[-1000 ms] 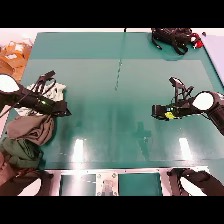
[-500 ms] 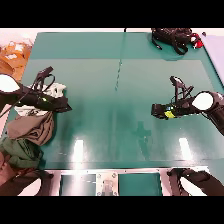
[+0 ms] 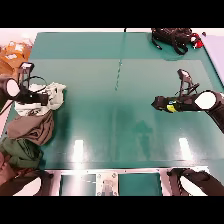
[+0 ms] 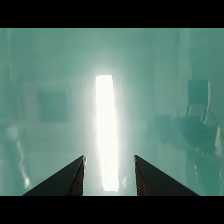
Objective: Fold the shirts.
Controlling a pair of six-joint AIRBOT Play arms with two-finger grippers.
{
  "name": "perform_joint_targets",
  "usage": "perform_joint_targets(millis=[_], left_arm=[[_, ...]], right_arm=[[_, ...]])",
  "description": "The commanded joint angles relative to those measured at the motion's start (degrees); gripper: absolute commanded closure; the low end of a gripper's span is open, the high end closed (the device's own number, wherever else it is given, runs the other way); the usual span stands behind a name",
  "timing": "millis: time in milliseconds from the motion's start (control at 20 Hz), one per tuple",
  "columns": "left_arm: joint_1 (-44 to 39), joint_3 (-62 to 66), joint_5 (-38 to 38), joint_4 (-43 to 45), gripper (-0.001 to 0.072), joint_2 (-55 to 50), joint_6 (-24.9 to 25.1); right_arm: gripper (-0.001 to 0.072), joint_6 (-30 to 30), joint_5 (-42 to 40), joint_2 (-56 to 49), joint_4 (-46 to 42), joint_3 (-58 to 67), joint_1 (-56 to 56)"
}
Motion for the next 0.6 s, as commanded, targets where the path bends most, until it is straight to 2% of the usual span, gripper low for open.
perform_joint_targets(millis=[0, 200, 250, 300, 350, 400, 450, 550], left_arm=[[3.48, 0.00, 9.11, 5.22, -0.0013, -7.72, -1.79], [3.45, 0.02, 21.29, 3.52, -0.0013, -15.56, -0.81], [3.45, 0.02, 22.14, 3.52, 0.0038, -16.85, -0.81], [3.48, 0.02, 22.25, 3.54, 0.0226, -17.79, -0.79], [3.48, 0.02, 22.18, 3.56, 0.0499, -18.49, -0.76], [3.45, 0.02, 21.68, 3.56, 0.0667, -18.75, -0.66], [3.45, 0.48, 20.22, 3.50, 0.0682, -18.73, 0.96], [3.17, 3.93, 14.88, 1.70, 0.0684, -18.43, 5.53]], right_arm=[[0.0343, 0.00, -2.43, -0.02, -0.22, -0.02, -5.20], [0.0343, 0.00, -2.38, -0.02, -0.22, -0.02, -11.17], [0.0343, 0.00, -2.38, -0.02, -0.22, -0.02, -12.13], [0.0345, 0.00, -2.40, -0.02, -0.22, -0.02, -12.96], [0.0345, 0.00, -2.40, -0.02, -0.22, -0.02, -13.57], [0.0347, 0.00, -2.40, -0.02, -0.20, -0.02, -14.01], [0.0348, 0.00, -2.38, -0.02, -0.24, -0.02, -14.34], [0.0417, -0.02, -2.14, -0.02, -0.24, 0.00, -14.86]])
